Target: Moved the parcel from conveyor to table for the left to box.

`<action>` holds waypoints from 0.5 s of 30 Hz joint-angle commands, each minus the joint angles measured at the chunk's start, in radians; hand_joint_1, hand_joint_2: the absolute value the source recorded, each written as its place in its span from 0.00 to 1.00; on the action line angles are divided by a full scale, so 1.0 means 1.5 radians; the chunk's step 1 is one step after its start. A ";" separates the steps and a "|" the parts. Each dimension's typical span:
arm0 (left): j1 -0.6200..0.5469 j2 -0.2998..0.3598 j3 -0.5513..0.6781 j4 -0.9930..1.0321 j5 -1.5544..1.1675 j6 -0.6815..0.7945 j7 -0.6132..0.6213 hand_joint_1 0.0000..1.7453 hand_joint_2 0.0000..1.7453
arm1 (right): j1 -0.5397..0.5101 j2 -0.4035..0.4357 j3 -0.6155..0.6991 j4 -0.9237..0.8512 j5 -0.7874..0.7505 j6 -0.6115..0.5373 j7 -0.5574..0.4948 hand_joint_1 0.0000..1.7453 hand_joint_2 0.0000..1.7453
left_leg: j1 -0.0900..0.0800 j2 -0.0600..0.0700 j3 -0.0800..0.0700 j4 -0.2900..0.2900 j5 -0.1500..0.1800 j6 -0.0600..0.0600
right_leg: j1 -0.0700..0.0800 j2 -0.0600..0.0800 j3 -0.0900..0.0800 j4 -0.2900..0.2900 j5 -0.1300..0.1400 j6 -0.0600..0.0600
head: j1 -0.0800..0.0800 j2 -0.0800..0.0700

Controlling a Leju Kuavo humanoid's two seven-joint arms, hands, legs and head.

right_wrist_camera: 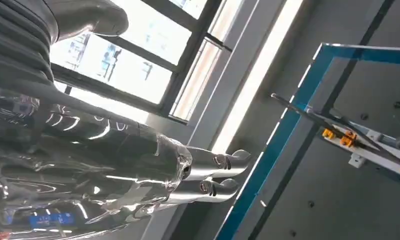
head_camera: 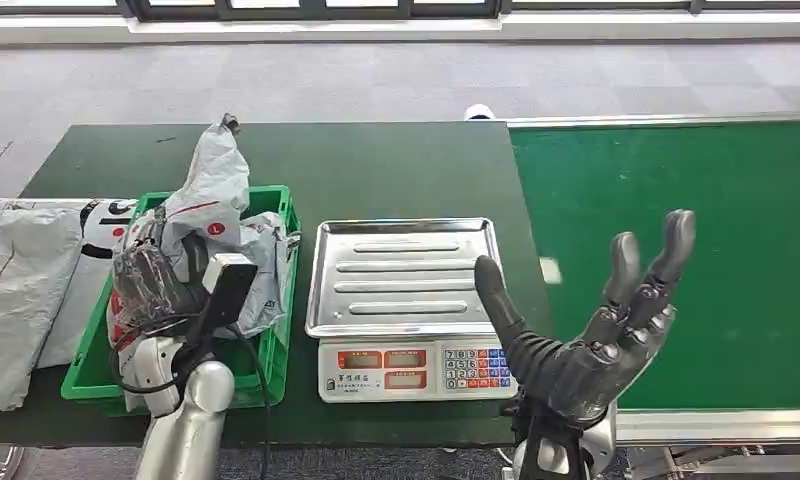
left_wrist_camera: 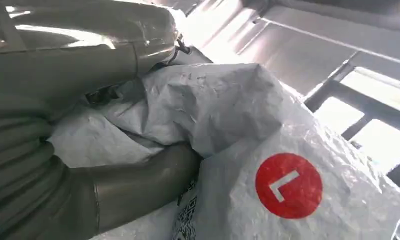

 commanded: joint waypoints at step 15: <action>0.003 0.045 -0.056 0.016 0.107 -0.002 0.041 0.00 1.00 | -0.039 -0.015 -0.033 0.050 -0.020 0.000 -0.001 0.00 1.00 | 0.001 0.001 0.001 -0.002 0.001 0.000 | 0.001 -0.001 0.002 -0.002 0.001 0.000 | 0.000 0.000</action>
